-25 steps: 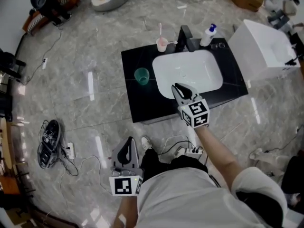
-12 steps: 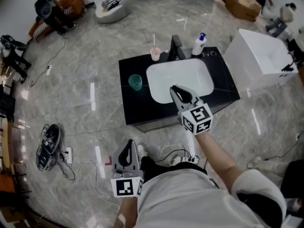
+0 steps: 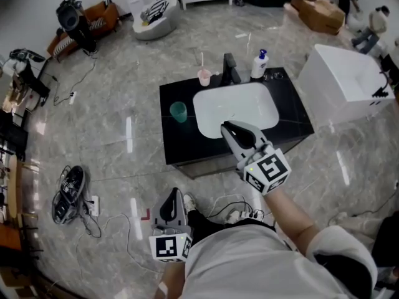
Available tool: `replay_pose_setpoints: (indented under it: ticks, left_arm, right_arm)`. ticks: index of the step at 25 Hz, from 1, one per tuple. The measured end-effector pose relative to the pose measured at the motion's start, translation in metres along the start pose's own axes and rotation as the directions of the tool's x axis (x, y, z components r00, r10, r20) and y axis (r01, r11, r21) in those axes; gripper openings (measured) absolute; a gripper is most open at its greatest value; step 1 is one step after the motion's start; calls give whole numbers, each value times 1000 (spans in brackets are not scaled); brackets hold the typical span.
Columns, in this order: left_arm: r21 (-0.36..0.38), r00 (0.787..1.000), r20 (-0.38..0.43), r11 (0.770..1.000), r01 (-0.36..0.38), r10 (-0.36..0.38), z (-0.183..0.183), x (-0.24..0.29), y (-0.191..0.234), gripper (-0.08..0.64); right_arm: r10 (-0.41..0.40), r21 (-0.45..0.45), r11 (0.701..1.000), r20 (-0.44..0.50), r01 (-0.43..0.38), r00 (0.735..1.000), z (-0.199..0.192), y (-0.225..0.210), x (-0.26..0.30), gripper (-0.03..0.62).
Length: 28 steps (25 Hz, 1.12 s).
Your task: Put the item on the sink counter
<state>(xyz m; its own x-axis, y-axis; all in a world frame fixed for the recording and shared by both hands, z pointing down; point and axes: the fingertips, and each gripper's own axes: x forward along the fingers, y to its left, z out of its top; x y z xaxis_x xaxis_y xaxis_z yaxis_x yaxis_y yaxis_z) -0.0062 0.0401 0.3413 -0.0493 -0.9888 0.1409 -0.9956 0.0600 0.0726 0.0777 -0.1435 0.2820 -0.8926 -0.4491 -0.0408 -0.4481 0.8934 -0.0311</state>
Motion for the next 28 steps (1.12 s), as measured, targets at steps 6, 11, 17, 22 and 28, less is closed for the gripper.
replay_pose_setpoints:
  ticks: [6,11,17,22,28]
  left_arm:
    - [-6,999,16,999,-31,31,0,-11,1,2]
    - [-10,998,35,998,-57,58,7,-17,9,3]
    - [-14,999,34,999,-41,42,6,-12,4,3]
    - [-14,998,58,1000,-23,24,8,-4,1,3]
    - [-12,998,57,1000,-28,29,10,1,-1,3]
  right_arm:
    - [91,29,995,49,-93,995,22,38,-38,51]
    - [157,75,984,49,-160,986,23,73,-69,51]
    - [171,53,983,40,-173,984,22,85,-89,51]
    - [174,25,984,57,-176,983,27,88,-88,51]
    - [153,15,988,61,-154,986,29,81,-86,49]
